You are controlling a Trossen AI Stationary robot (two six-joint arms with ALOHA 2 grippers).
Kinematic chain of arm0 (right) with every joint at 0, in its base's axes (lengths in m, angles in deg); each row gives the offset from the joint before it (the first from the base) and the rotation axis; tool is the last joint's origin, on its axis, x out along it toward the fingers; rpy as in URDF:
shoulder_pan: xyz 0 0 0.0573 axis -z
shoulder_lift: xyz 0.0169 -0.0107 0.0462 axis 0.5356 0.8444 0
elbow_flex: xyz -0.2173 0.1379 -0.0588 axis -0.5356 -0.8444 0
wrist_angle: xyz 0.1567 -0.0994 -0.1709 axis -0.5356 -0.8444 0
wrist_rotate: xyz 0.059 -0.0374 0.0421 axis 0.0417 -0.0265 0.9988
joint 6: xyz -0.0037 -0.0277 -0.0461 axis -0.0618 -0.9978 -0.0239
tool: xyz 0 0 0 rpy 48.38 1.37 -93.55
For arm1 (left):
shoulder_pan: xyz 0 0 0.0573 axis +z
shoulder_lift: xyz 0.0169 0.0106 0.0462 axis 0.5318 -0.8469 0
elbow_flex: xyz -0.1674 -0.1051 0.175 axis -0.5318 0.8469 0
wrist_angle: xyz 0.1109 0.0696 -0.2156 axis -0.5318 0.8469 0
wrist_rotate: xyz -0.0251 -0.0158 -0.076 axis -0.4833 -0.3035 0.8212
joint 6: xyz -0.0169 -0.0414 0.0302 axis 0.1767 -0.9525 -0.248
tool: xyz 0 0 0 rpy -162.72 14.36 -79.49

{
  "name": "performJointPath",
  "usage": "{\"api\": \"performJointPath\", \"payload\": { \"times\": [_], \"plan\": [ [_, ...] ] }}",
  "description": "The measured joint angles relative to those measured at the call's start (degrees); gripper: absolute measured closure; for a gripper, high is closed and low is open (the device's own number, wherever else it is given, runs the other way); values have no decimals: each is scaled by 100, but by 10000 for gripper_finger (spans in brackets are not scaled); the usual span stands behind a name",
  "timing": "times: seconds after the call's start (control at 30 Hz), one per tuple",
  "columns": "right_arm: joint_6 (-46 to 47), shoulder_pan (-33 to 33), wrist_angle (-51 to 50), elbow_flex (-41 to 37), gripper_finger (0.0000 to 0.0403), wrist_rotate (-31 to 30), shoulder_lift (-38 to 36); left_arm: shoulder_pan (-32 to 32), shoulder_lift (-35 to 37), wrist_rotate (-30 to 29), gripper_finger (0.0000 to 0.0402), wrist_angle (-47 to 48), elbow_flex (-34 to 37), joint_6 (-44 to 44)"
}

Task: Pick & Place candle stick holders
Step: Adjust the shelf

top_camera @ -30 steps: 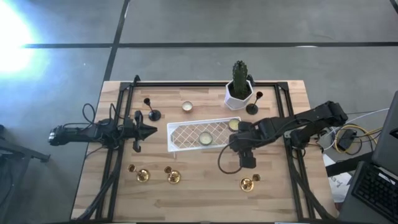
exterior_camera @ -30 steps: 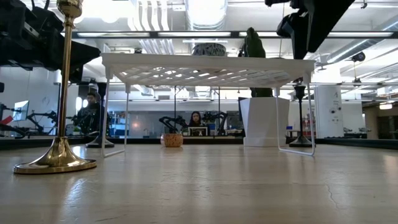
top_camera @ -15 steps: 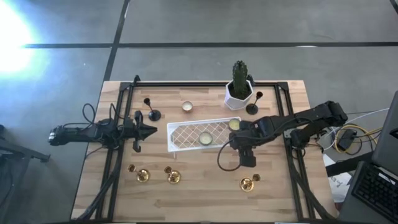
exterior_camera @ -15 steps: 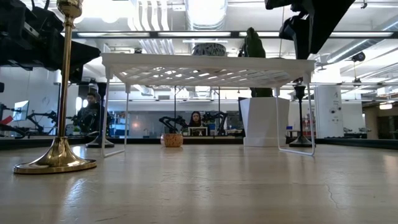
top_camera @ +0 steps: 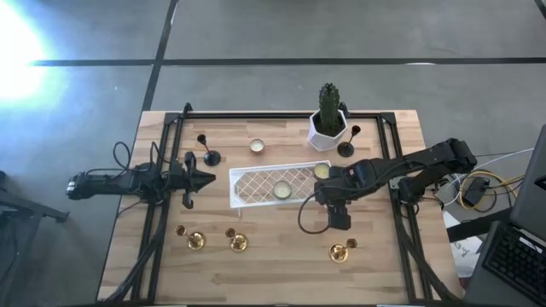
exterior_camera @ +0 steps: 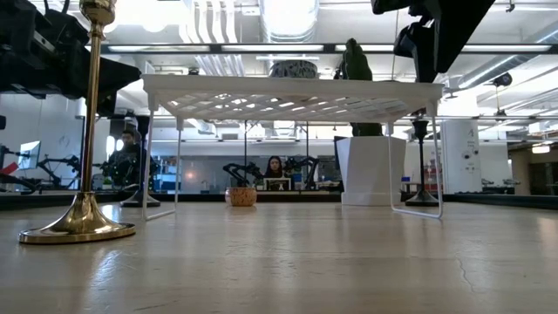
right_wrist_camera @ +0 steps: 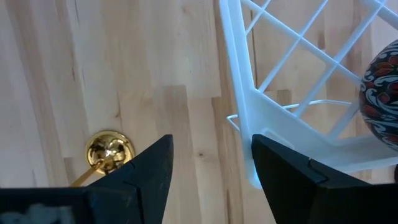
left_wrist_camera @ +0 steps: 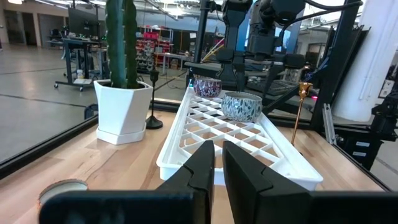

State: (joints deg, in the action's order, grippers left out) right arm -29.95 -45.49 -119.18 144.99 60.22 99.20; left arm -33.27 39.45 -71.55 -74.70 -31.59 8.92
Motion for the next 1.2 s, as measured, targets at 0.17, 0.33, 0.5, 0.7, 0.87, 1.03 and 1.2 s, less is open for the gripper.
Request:
{"api": "performJointPath", "payload": {
  "times": [0.17,0.33,0.5,0.7,0.87,1.03,1.2],
  "plan": [
    [139,2,2,0,193,116,0,2,0,-1,365,0,-2,0],
    [161,0,21,0,193,158,0,0,0,-1,365,0,-2,0],
    [168,0,48,0,193,256,0,1,0,0,365,0,-2,1],
    [301,4,65,0,193,396,0,2,0,0,365,0,-2,1],
    [453,4,68,0,193,517,0,2,0,0,365,0,-2,1],
    [494,0,110,0,193,601,0,1,0,0,365,0,-2,0],
    [535,0,151,3,193,634,0,0,2,-2,365,0,-2,1]
  ]
}}
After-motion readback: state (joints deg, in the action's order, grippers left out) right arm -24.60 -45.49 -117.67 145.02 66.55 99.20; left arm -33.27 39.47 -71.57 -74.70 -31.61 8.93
